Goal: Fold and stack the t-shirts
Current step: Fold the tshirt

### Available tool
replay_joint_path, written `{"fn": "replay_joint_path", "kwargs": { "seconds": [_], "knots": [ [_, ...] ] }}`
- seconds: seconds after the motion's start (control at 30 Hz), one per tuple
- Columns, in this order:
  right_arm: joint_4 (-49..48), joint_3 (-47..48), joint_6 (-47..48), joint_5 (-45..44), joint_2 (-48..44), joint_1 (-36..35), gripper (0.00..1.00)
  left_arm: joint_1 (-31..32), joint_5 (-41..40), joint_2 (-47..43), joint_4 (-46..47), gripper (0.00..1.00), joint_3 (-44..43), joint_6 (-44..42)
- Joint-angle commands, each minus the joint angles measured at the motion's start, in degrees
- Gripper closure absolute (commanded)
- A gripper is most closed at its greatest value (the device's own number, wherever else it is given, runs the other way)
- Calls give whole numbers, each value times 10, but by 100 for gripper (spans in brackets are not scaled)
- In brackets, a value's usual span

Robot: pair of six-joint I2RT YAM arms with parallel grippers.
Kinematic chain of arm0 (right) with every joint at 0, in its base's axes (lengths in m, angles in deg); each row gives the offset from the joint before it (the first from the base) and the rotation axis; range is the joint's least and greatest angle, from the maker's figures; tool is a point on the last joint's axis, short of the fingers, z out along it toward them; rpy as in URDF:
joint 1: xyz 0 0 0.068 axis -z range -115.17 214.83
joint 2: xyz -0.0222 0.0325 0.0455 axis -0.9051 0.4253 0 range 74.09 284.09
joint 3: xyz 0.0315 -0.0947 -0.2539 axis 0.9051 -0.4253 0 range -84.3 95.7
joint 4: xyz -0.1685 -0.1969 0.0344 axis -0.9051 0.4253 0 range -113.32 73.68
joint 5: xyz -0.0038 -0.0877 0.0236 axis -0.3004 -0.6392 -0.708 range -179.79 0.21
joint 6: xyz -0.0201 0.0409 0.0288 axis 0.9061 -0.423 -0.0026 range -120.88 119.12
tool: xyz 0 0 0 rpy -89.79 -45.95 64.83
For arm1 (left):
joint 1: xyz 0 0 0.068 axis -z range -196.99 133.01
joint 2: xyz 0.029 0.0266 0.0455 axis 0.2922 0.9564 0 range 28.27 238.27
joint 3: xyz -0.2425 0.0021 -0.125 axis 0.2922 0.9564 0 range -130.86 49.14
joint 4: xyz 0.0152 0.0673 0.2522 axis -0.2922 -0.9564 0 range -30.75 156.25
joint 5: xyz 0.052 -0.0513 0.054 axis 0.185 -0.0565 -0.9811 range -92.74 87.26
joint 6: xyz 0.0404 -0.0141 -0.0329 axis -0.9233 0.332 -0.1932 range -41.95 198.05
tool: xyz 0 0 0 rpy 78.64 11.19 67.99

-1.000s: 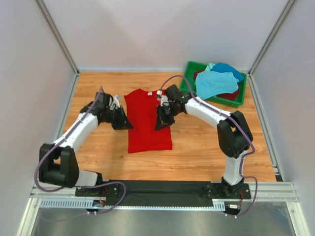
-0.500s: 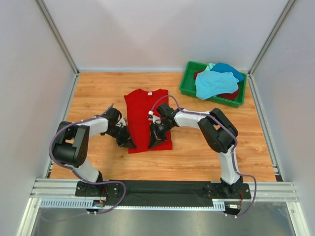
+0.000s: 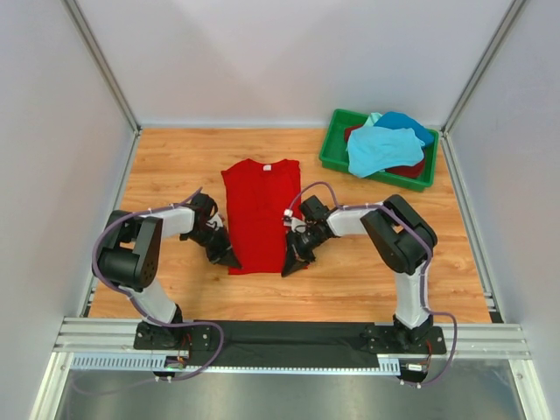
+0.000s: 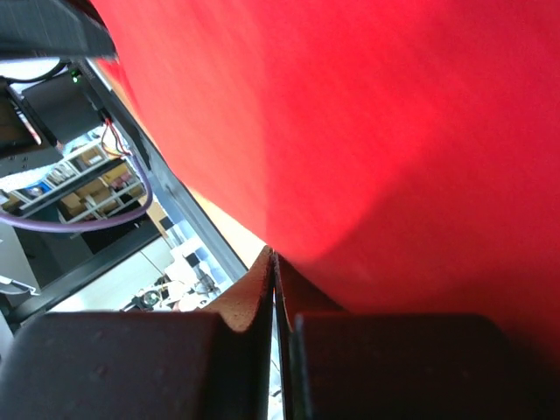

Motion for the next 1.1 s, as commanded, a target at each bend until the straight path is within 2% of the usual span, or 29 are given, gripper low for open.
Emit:
{"fn": "replay_joint_path", "kwargs": {
  "seconds": [0.0,0.1,0.17,0.2,0.23,0.27,0.3,0.37,0.43,0.6,0.7,0.83,0.9,1.07],
  "knots": [
    [1,-58,-13,-28,-21,31,100,1,-105,6,-33,100,19,-6],
    [25,-96,-14,-43,-54,62,99,1,-98,-21,-47,100,12,-21],
    [77,-113,-7,-77,-125,80,89,3,-82,-57,-76,100,4,-33],
    [91,-127,-6,-125,-156,81,82,8,-79,-113,-88,90,1,-35],
    [99,-135,-16,-143,-204,80,61,11,-77,-145,-114,82,-1,-34],
    [83,-147,-30,-153,-223,79,54,13,-77,-178,-122,75,-2,-24],
    [60,-168,-69,-152,-236,79,46,14,-77,-239,-130,61,1,-16],
    [-4,-187,-128,-158,-251,79,40,14,-79,-290,-129,52,20,13],
    [-65,-206,-166,-172,-251,73,37,14,-68,-329,-106,52,57,37],
    [-145,-242,-254,-263,-266,44,39,13,-20,-325,-2,55,145,112],
    [-145,-247,-272,-317,-266,32,46,13,-37,-332,46,55,166,145],
    [-130,-252,-296,-353,-278,26,60,13,-82,-330,50,54,168,178],
    [-112,-250,-297,-381,-291,19,61,13,-95,-326,40,54,171,192],
    [-96,-243,-294,-388,-288,15,60,12,-120,-311,51,52,190,218]
  ]
}}
